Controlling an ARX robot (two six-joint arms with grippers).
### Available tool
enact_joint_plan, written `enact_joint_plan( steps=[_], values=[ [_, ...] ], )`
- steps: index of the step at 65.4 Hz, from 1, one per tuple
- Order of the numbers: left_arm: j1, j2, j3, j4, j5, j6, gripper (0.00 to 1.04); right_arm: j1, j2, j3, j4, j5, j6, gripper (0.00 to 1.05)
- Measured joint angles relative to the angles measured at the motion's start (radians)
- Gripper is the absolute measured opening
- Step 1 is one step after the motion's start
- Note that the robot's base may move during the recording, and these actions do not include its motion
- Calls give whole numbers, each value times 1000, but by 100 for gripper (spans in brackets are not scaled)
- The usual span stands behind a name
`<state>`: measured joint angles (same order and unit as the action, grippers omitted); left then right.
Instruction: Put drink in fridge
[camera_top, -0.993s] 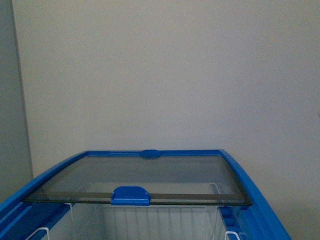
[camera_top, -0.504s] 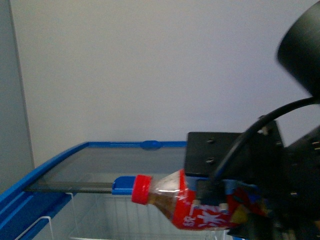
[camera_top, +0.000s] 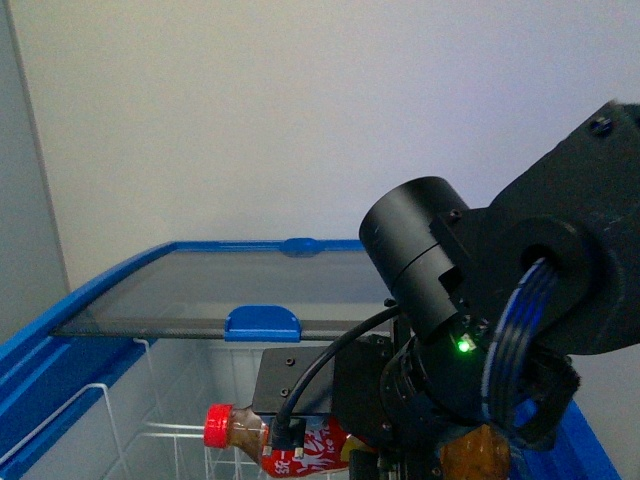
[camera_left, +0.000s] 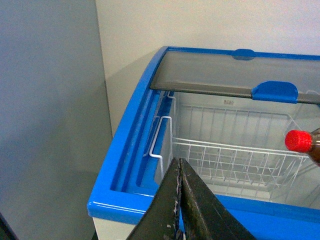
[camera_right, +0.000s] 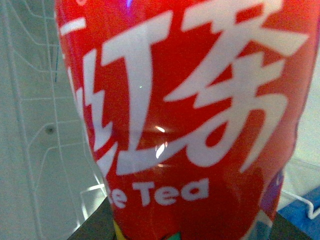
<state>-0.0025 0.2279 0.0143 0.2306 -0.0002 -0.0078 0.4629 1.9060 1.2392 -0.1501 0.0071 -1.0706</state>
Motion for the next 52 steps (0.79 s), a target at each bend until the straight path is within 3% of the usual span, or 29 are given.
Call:
enact_joint_plan(
  steps=[18,28,52],
  values=[
    [0,-53,0,-55,0,0,3,-2,105,35,35,-3,-3,37],
    [0,-198,0,-219,1,2,3,-3,149,67,70,4,6,37],
    [0,-222,0,-230,0,3,3,-3,396,160,225,81,58,37]
  ],
)
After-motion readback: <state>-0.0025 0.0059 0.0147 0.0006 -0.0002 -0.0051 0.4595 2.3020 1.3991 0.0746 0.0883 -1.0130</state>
